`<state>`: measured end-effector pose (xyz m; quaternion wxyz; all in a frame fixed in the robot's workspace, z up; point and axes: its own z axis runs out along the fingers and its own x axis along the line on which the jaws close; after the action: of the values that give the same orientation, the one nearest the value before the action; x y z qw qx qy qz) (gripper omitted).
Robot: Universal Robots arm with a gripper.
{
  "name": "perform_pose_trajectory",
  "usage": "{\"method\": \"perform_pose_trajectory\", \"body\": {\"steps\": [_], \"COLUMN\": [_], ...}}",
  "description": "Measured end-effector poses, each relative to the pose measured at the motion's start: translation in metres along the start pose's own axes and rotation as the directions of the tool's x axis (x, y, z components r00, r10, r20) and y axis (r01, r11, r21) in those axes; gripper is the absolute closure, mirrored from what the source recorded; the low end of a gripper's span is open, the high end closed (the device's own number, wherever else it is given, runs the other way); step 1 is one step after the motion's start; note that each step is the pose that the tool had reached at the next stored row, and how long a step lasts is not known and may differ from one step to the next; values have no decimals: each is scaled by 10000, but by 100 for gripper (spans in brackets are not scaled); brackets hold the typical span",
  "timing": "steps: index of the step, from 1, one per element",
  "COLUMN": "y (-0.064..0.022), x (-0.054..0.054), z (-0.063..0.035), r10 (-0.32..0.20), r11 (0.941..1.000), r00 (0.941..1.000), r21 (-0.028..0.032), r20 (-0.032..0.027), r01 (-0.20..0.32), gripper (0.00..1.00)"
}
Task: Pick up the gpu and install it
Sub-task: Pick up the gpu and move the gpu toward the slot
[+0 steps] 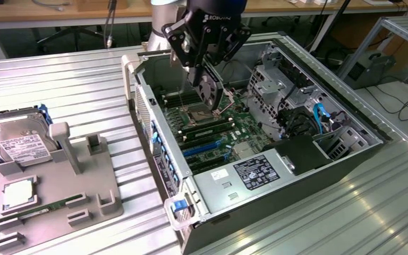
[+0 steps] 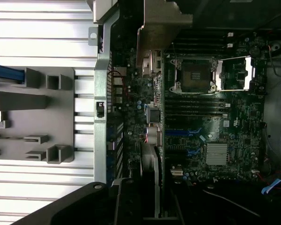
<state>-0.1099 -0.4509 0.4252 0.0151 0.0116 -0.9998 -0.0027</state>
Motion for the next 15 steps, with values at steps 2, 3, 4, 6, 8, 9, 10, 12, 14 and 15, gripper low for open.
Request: {"method": "perform_pose_trajectory", "body": {"steps": [2,3,4,6,8,9,10,12,14,15], "y": [-1,-1,-2,-2,-2,-2,-3,-3,-3,-3], "x": [-30,-40,-49,-64,-79,-86,-92,-103,-114,-120], "z": [0,1,1,3,5,7,9,14,18,18], "r10": [0,0,-1,0,0,0,0,0,0,0], "r11": [10000,10000,10000,10000,10000,10000,10000,10000,10000,10000], "r00": [10000,10000,10000,10000,10000,10000,10000,10000,10000,10000], "r21": [0,1,2,3,4,3,3,4,5,6], "r20": [0,0,0,0,0,3,8,17,23,23], "r01": [0,0,1,0,0,0,0,0,0,0], "gripper": [72,72,72,72,72,72,72,72,72,72]}}
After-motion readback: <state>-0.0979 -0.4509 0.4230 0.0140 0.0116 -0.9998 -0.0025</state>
